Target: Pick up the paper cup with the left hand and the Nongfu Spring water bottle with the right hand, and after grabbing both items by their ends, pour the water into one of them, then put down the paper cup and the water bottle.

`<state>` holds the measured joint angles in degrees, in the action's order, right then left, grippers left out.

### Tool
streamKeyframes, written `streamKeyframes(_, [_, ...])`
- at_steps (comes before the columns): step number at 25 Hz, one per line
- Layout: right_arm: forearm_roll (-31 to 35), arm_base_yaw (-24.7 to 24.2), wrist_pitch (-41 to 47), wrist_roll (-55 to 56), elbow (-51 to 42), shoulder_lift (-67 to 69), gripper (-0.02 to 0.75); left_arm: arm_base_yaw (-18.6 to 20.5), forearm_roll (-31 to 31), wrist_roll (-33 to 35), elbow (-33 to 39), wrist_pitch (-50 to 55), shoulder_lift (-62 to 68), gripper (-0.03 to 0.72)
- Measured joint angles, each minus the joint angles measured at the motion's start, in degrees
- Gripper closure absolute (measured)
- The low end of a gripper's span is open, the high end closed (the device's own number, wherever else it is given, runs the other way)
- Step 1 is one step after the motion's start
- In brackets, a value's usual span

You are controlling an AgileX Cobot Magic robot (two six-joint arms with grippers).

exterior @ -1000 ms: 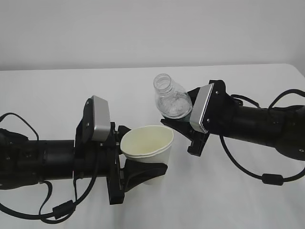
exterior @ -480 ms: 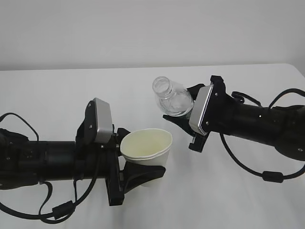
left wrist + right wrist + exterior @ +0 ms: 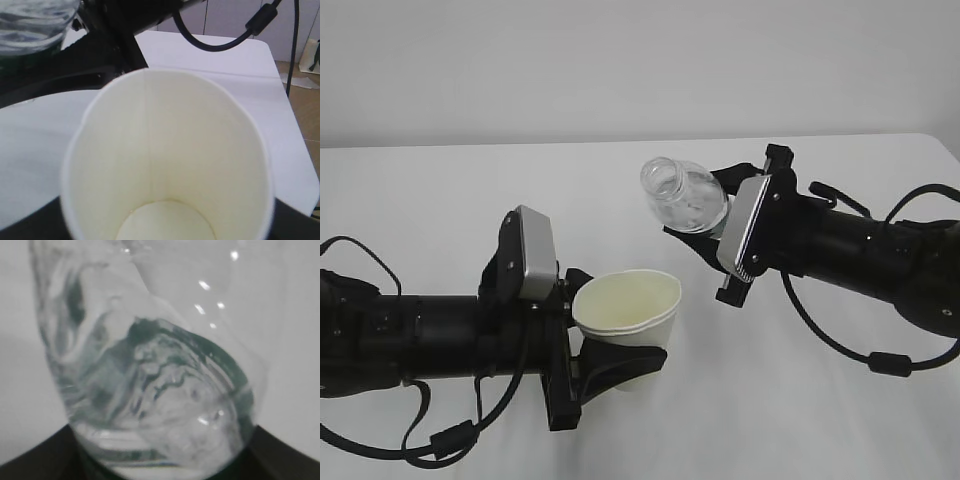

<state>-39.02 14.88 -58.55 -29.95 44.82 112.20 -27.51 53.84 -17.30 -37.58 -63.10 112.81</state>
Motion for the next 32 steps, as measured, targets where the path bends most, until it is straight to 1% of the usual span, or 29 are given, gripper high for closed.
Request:
streamKeyframes(9, [0.4, 0.0, -0.3, -4.6, 0.0, 0.0, 0.283, 0.0, -0.5, 0.0, 0.0, 0.1, 0.0, 0.242])
streamKeyframes(13, [1.9, 0.0, -0.3, -6.8, 0.0, 0.0, 0.283, 0.0, -0.5, 0.0, 0.0, -0.1, 0.0, 0.242])
streamKeyframes(21, [2.8, 0.0, -0.3, -12.4, 0.0, 0.0, 0.283, 0.0, -0.6, 0.0, 0.0, -0.3, 0.0, 0.242])
streamKeyframes(32, [2.8, 0.0, -0.9, -17.7, 0.0, 0.0, 0.283, 0.0, -0.9, 0.0, 0.0, -0.8, 0.0, 0.242])
